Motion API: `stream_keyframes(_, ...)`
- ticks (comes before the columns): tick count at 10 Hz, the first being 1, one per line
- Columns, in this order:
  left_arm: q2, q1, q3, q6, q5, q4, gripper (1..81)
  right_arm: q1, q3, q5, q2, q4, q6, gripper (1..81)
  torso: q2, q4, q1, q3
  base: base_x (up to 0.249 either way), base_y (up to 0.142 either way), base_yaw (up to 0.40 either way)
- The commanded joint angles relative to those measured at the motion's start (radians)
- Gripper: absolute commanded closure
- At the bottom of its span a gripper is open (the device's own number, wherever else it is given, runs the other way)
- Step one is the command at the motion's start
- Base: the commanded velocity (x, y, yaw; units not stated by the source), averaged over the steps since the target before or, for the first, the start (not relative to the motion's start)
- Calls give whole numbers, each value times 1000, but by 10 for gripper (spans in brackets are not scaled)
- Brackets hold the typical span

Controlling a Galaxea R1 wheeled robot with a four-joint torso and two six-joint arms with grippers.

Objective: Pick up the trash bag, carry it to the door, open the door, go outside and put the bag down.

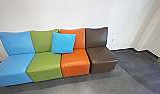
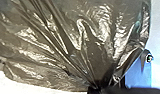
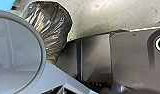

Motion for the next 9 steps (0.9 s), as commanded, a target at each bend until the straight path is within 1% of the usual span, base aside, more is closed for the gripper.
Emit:
stream_keyframes(1, 55, -5, -102, 5, 65, 16, 811, 3, -61, -75, 34, -35, -5, 10, 93, 0, -60, 49, 0, 0, 0)
stream_keyframes(2, 59, 1, -105, 5, 64, 16, 811, -8, -111, -75, 71, -48, -5, 10, 128, 0, -83, 64, 0, 0, 0)
stream_keyframes(3, 61, 7, -105, 5, 64, 16, 811, -19, -135, -72, 88, -61, -5, 10, 169, 0, -109, 81, 0, 0, 0)
stream_keyframes(5, 71, 16, -114, 6, 64, 18, 811, -39, -200, -54, 130, -67, -5, 10, 243, 0, -158, 114, 0, 0, 0)
stream_keyframes(7, 107, 22, -176, 7, 64, 25, 811, -54, -262, -46, 163, -78, -5, 10, 317, 0, -206, 145, 0, 0, 0)
stream_keyframes(8, 124, 26, -206, 7, 64, 33, 811, -59, -288, -34, 178, -79, -5, 10, 354, 0, -231, 110, 0, 0, 0)
stream_keyframes(9, 134, 32, -228, 7, 64, 33, 811, -63, -305, -32, 187, -81, -5, 10, 388, 0, -253, 119, 0, 0, 0)
